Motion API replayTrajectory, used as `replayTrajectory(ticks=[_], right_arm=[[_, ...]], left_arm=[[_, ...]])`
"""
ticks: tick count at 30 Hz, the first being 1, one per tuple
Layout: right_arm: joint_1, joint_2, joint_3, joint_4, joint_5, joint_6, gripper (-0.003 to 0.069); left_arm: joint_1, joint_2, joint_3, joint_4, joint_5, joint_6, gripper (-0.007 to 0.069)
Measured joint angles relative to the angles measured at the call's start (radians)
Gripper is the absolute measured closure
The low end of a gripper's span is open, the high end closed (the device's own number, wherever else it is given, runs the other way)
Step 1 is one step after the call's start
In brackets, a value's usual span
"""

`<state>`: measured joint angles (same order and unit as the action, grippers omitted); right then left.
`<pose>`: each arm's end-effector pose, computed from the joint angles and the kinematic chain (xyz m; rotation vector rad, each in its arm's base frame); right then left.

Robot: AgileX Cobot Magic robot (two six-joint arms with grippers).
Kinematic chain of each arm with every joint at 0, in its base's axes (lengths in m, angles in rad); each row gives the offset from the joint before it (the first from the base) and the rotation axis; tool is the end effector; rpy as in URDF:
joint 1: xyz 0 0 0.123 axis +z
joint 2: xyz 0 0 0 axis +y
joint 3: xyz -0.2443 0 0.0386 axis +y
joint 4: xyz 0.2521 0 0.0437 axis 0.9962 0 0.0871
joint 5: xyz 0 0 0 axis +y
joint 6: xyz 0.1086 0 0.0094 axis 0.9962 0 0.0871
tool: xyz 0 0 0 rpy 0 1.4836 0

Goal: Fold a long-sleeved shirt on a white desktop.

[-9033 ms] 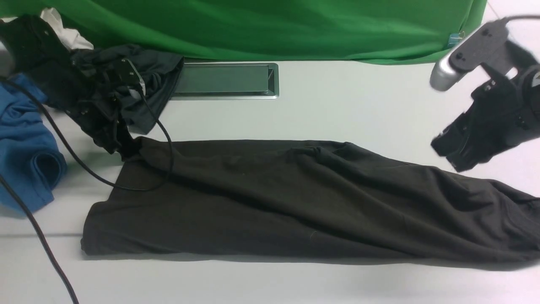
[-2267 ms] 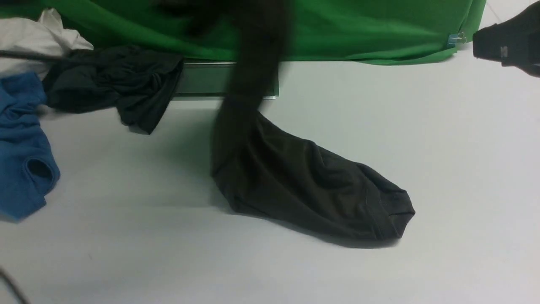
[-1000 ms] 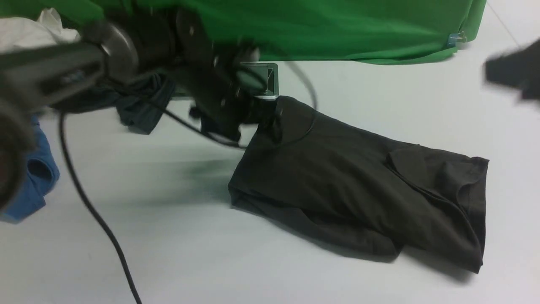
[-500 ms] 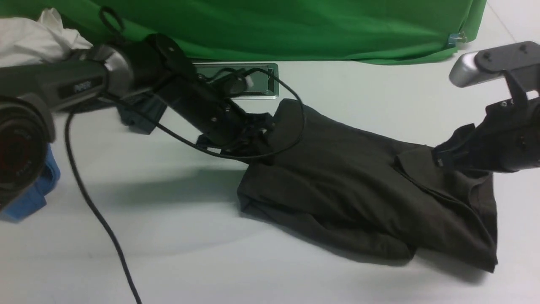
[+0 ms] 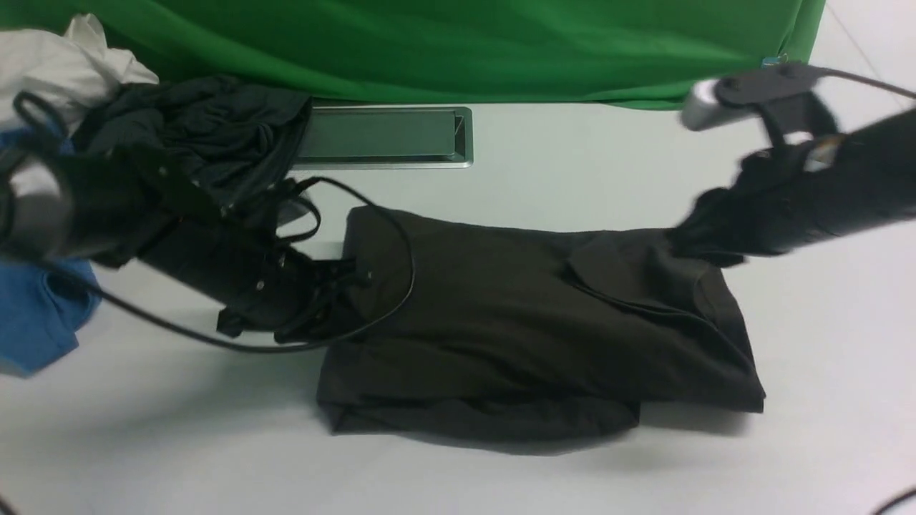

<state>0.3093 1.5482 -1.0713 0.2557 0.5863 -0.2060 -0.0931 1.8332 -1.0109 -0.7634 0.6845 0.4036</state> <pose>0.3181 0.1177 0.2027 -0.4371 2.5074 0.3034 0.3275 -0.0785 0.1004 -0.1007 2.8330 -0.7138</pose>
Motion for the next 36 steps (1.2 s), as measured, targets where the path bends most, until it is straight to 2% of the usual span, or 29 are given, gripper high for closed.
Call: replayTrajectory(ticks=[5,7,10,14,15,18,20,25,29,36], right_arm=[[0.112,0.158,-0.107,0.016,-0.042,-0.008,0.0410],[0.136,0.202,-0.145,0.025,-0.042,-0.009,0.0414],[0.152,0.278,-0.229,0.031,-0.011,0.051,0.0410],[0.150,0.343,-0.311,0.026,0.049,0.099,0.0320],[0.149,0.366,-0.340,0.021,0.066,0.109,0.0249],[0.149,0.389,-0.363,0.014,0.070,0.126,0.0180],[0.149,0.401,-0.369,-0.007,0.071,0.148,0.0162],[0.147,0.431,-0.369,-0.160,0.089,0.272,0.0153],[0.141,0.442,-0.369,-0.199,0.068,0.314,0.0160],[0.135,0.488,-0.370,-0.205,0.039,0.347,0.0272]], left_arm=[[0.000,-0.010,0.028,0.001,-0.027,0.004,0.0541],[0.000,-0.010,0.028,0.002,-0.029,0.004,0.0539],[0.000,-0.010,0.029,0.001,-0.031,0.008,0.0535],[0.000,-0.010,0.029,0.001,-0.031,0.008,0.0534],[0.000,-0.010,0.029,0.001,-0.031,0.008,0.0534],[0.000,-0.010,0.029,0.000,-0.035,0.008,0.0534],[0.000,-0.010,0.030,0.001,-0.037,0.008,0.0534],[0.000,-0.010,0.030,0.001,-0.038,0.008,0.0534],[0.000,-0.010,0.030,0.001,-0.042,0.008,0.0534],[0.000,-0.010,0.030,0.001,-0.052,0.008,0.0534]])
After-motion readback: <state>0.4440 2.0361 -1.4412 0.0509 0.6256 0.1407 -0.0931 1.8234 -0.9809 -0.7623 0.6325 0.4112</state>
